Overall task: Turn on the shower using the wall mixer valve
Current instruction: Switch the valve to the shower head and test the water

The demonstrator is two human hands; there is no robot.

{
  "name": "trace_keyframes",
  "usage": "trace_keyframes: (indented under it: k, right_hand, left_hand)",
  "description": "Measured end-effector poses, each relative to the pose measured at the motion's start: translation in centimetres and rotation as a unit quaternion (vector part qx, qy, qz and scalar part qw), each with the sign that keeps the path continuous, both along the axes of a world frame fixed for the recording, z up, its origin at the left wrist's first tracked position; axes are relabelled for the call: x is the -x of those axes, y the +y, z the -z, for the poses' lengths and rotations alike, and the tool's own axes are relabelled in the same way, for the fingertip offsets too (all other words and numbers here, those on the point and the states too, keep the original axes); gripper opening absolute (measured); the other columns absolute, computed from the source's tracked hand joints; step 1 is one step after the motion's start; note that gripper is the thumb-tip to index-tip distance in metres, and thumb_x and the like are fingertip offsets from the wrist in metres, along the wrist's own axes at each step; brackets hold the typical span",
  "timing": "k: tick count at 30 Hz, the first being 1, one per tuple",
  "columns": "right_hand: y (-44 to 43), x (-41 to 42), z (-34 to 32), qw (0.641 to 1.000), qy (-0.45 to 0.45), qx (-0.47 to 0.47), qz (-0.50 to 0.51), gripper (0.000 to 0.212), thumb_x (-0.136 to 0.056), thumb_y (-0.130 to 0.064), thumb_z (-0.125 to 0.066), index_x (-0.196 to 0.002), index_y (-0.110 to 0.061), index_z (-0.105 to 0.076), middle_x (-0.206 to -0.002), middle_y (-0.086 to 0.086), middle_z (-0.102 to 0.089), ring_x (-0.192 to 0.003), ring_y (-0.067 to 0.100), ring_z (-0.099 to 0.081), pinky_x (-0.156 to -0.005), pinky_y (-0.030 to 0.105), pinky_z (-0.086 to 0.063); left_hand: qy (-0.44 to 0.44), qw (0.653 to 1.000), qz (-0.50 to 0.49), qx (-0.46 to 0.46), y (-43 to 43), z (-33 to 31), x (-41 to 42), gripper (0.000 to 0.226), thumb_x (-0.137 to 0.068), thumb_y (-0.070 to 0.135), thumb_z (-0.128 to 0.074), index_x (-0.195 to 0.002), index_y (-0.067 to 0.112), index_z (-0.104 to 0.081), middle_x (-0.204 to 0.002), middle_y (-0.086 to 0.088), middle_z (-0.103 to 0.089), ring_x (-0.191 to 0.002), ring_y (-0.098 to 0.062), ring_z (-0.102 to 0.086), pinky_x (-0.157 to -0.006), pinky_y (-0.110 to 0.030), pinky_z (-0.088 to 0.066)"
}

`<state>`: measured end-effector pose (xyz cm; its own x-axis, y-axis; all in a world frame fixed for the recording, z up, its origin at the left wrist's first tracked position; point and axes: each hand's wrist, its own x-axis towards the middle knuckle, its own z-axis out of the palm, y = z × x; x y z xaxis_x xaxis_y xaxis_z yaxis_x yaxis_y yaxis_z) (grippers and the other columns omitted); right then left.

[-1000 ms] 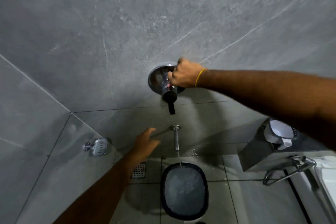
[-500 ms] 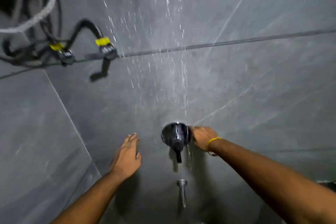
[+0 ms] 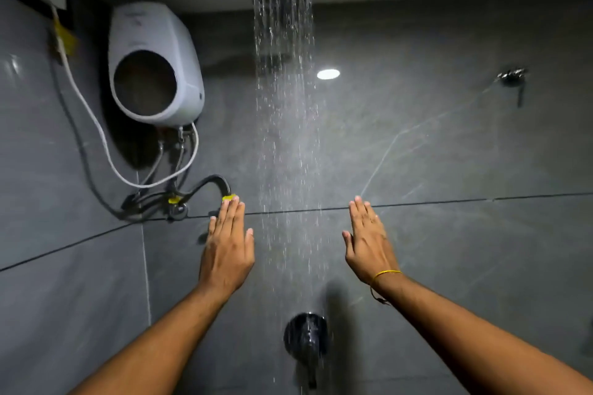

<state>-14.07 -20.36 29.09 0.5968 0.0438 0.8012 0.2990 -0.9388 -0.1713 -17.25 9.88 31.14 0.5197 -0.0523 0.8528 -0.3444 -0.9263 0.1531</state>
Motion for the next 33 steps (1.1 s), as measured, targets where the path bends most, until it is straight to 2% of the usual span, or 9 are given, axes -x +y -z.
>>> trace_keyframes:
  k: [5, 9, 18, 33]
  right_hand:
    - [1.0, 3.2, -4.4, 0.997, -0.076, 0.0, -0.005, 0.07, -0.106, -0.038, -0.037, -0.163, -0.011, -0.009, -0.172, 0.005, 0.0, -0.16, 0.022, 0.0, -0.13, 0.04, -0.007]
    - [1.6, 4.8, -6.2, 0.995, -0.102, 0.01, -0.006, 0.07, -0.106, -0.041, -0.037, -0.163, -0.009, -0.011, -0.172, 0.007, -0.002, -0.16, 0.023, -0.002, -0.13, 0.042, -0.009]
    - [2.4, 6.3, -7.4, 0.993, -0.115, 0.039, -0.007, 0.072, -0.105, -0.04, -0.036, -0.163, -0.008, -0.01, -0.172, 0.009, -0.002, -0.159, 0.024, -0.002, -0.128, 0.047, -0.017]
    - [2.7, 5.8, -7.2, 0.991, -0.122, 0.046, 0.004, 0.073, -0.103, -0.038, -0.039, -0.163, -0.008, -0.01, -0.172, 0.009, -0.002, -0.159, 0.025, -0.004, -0.128, 0.045, -0.019]
  left_hand:
    - [-0.034, 0.999, 0.014, -0.004, -0.6, -2.8, 2.0, 0.059, -0.106, 0.035, -0.026, -0.159, 0.01, -0.027, -0.172, -0.006, -0.021, -0.161, -0.019, -0.011, -0.129, -0.05, -0.019]
    - [-0.049, 0.998, 0.031, -0.001, -1.0, -4.1, 3.0, 0.063, -0.106, 0.042, -0.019, -0.161, 0.013, -0.02, -0.173, -0.002, -0.017, -0.162, -0.016, -0.006, -0.131, -0.047, -0.016]
    - [-0.06, 0.998, 0.018, -0.017, -0.8, -5.2, 4.1, 0.067, -0.104, 0.047, -0.015, -0.161, 0.012, -0.022, -0.172, -0.004, -0.019, -0.161, -0.018, -0.009, -0.131, -0.046, -0.016]
    - [-0.042, 0.998, 0.017, -0.046, 0.0, -5.3, 4.3, 0.066, -0.105, 0.044, -0.021, -0.162, 0.011, -0.016, -0.173, -0.005, -0.014, -0.161, -0.018, -0.005, -0.131, -0.045, -0.015]
